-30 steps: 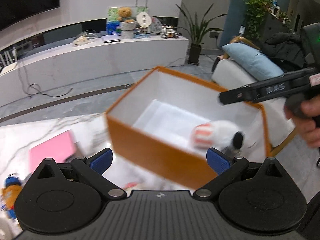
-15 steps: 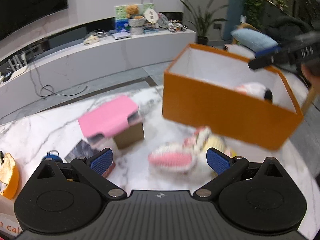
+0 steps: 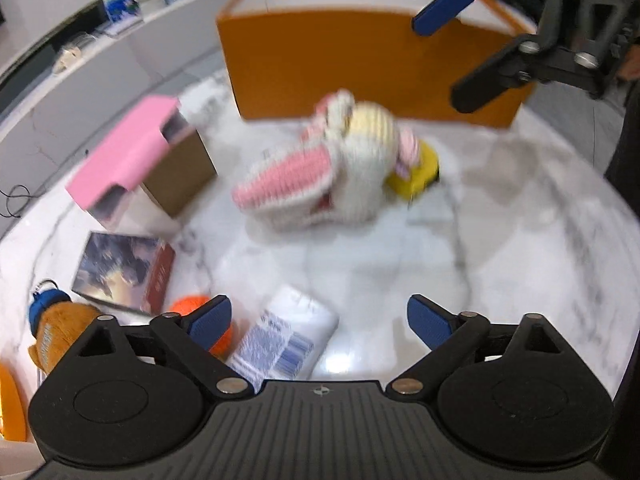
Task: Organize objects
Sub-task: 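Move the right gripper to the yellow tape measure while left approaches lotion tube, then grasp the yellow tape measure with right gripper while left grasps white lotion tube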
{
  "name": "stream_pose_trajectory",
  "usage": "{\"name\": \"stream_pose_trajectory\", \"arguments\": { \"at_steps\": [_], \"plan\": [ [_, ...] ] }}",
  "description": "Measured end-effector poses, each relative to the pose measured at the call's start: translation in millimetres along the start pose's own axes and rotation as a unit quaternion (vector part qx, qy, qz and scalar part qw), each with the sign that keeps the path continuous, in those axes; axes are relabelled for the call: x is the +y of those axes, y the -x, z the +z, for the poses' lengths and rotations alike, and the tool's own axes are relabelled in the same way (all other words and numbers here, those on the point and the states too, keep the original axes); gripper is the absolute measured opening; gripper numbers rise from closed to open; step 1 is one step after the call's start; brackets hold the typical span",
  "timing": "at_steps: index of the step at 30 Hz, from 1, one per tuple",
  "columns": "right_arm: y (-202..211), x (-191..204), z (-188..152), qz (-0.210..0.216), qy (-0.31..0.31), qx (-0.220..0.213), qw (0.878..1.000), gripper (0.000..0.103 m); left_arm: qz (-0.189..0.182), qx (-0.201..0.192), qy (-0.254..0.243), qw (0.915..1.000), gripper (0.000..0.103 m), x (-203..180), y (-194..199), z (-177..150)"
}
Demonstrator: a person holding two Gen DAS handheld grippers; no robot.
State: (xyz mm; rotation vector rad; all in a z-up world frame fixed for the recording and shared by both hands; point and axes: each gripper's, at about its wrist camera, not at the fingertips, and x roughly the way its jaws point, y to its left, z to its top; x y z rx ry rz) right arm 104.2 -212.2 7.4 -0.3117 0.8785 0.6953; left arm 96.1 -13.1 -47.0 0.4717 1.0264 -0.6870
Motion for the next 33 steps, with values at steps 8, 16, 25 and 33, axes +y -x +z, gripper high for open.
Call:
{"name": "stream_pose_trajectory", "arguments": {
  "at_steps": [8, 16, 25, 33],
  "plan": [
    [-34, 22, -23, -0.001, 0.045, 0.063, 0.997, 0.092, -0.001, 0.033, 0.044, 0.9985, 0.090, 14, -13, -5],
    [-68, 32, -33, -0.020, 0.073, 0.098, 0.992, 0.092, 0.010, 0.057, 0.076, 0.9954, 0.055, 19, -15, -14],
    [-90, 21, -31, -0.032, 0.060, 0.103, 0.992, 0.077, 0.016, 0.050, 0.078, 0.9956, 0.055, 10, -15, -14],
    [-89, 20, -31, -0.011, 0.041, 0.128, 0.991, 0.069, 0.020, 0.049, 0.083, 0.9951, 0.055, 9, -16, -13]
  ]
}}
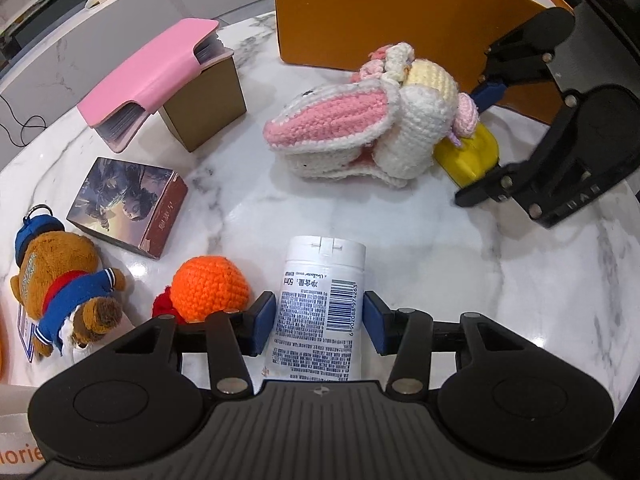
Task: Organize objects
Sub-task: 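Grasp the yellow tape measure with right gripper while left grasps white lotion tube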
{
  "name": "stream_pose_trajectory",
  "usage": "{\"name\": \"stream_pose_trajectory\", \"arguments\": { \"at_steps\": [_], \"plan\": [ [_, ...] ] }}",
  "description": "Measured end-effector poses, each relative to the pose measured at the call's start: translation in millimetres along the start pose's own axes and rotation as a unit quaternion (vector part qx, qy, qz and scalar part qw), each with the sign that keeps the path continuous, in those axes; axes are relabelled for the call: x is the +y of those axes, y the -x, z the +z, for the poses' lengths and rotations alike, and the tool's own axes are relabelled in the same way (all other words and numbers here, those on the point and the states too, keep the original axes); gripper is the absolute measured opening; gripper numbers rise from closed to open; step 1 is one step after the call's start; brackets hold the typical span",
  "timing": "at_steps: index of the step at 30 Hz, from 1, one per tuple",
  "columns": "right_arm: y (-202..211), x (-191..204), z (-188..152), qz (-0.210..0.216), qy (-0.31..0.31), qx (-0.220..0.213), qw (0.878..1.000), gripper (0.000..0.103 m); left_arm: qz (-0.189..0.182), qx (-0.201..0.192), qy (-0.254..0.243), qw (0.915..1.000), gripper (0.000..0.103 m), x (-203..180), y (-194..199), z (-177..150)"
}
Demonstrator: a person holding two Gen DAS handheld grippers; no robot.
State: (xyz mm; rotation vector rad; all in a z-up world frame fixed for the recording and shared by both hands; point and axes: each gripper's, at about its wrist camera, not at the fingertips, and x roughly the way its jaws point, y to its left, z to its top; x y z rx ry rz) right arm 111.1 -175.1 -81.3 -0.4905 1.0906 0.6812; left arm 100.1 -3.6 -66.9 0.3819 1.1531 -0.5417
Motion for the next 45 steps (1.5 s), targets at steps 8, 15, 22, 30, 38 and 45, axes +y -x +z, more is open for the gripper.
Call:
{"name": "stream_pose_trajectory", "arguments": {
  "at_steps": [8, 15, 22, 30, 38, 45],
  "plan": [
    [5, 10, -8, 0.012, 0.009, 0.010, 1.000, 0.069, 0.005, -0.004, 0.007, 1.0000, 0.055, -4, -1, -4],
    [18, 11, -8, 0.015, 0.008, 0.001, 1.000, 0.069, 0.010, -0.014, 0.007, 0.9998, 0.054, -17, 4, -5],
    [36, 14, -9, 0.020, 0.008, -0.017, 1.000, 0.069, 0.007, -0.042, 0.038, 0.9984, 0.053, -20, 14, -7],
    [49, 11, -14, 0.020, 0.002, -0.028, 0.999, 0.069, -0.009, -0.068, 0.089, 0.9937, 0.052, -22, 24, -18],
    [53, 11, -15, 0.017, 0.001, -0.034, 0.999, 0.069, -0.013, -0.041, 0.096, 0.9945, 0.052, -30, 10, -25],
    [51, 10, -18, 0.014, 0.000, -0.031, 0.999, 0.069, 0.004, -0.045, 0.080, 0.9957, 0.056, -36, 5, -23]
  ]
}}
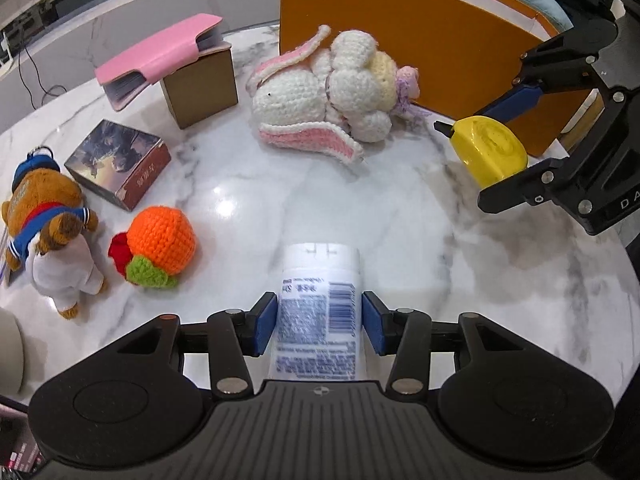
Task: Organize objects
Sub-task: 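Grasp the yellow tape measure with right gripper while left grasps white lotion tube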
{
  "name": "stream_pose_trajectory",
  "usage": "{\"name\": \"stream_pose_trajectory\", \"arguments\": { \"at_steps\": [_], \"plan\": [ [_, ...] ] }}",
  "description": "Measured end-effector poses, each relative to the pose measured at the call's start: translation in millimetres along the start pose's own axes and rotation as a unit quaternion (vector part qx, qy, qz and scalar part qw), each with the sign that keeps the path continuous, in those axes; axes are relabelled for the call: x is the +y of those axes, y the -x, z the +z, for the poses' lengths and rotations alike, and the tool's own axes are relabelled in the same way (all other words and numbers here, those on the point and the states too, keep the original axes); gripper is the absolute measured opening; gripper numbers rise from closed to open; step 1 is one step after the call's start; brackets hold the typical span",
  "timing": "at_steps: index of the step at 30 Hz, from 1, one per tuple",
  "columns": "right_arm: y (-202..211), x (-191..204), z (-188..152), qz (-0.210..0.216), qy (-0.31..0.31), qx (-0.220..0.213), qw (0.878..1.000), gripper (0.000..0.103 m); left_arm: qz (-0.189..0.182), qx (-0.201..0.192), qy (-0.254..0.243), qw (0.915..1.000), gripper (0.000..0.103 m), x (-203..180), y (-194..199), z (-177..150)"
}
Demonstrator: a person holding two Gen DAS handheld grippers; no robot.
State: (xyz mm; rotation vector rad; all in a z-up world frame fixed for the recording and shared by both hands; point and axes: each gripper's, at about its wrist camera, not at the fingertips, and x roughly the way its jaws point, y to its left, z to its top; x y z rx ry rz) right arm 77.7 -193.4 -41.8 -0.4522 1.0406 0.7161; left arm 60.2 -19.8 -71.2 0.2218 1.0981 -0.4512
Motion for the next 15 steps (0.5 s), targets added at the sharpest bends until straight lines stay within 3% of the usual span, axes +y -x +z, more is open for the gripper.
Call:
{"name": "stream_pose_trajectory", "arguments": {
  "at_steps": [6, 7, 8, 15],
  "plan": [
    [-2.7, 1.8, 1.5, 0.001, 0.003, 0.002, 1.000, 0.069, 0.021, -0.015, -0.013, 0.9996, 0.062, -4.7, -4.1, 1.8],
    [-3.2, 2.2, 1.9, 0.001, 0.004, 0.002, 1.000, 0.069, 0.022, -0.018, -0.015, 0.9995, 0.061, -5.0, -4.6, 2.1],
    [-3.5, 2.4, 2.3, 0.001, 0.004, 0.003, 1.000, 0.069, 0.020, -0.020, -0.013, 0.9995, 0.053, -4.3, -4.6, 2.4],
    [-1.8, 1.3, 3.0, -0.001, 0.002, -0.001, 1.000, 0.069, 0.012, -0.032, 0.000, 0.9994, 0.051, -5.7, -0.7, -0.3]
  ]
}}
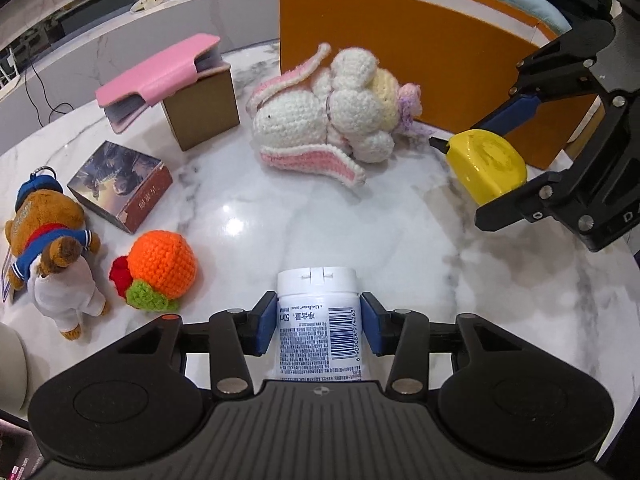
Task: Organize objects
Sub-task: 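Grasp the yellow tape measure with right gripper while left grasps white lotion tube, then carry the tape measure and lotion tube with both grippers over the orange box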
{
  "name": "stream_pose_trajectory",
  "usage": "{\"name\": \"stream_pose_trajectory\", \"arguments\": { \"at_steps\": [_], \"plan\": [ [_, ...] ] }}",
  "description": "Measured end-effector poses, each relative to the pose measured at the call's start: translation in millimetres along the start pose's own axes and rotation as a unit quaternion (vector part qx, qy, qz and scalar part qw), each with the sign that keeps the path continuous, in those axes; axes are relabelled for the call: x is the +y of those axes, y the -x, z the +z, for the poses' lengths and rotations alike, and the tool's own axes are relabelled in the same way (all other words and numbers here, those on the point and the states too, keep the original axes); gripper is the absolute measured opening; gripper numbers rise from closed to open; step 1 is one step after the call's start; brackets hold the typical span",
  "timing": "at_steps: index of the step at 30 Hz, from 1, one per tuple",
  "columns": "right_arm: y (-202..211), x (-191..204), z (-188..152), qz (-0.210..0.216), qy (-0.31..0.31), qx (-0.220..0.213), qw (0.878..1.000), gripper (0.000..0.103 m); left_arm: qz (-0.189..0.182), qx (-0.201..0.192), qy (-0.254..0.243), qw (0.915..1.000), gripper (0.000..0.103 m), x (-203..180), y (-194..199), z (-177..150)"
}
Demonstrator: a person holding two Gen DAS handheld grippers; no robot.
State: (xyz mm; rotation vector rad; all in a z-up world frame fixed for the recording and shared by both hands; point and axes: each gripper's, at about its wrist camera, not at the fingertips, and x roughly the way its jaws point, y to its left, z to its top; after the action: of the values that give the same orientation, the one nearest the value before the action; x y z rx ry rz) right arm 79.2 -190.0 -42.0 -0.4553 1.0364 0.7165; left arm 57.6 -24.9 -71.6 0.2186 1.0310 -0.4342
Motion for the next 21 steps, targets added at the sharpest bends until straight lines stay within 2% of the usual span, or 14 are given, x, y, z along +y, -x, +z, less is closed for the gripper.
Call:
{"name": "stream_pose_trajectory", "arguments": {
  "at_steps": [4, 9, 21],
  "plan": [
    [6, -2, 2, 0.001, -0.003, -0.008, 1.000, 0.069, -0.010, -0.021, 0.016, 0.9996, 0.051, -2, 13, 3],
    [21, -8, 7, 0.002, -0.010, -0.028, 1.000, 0.069, -0.003, -0.045, 0.019, 0.9988, 0.051, -7, 32, 16],
    [62, -34, 11, -0.007, -0.044, -0.083, 0.996, 0.069, 0.007, -0.057, -0.006, 0.9983, 0.051, -28, 50, 51]
  ]
}}
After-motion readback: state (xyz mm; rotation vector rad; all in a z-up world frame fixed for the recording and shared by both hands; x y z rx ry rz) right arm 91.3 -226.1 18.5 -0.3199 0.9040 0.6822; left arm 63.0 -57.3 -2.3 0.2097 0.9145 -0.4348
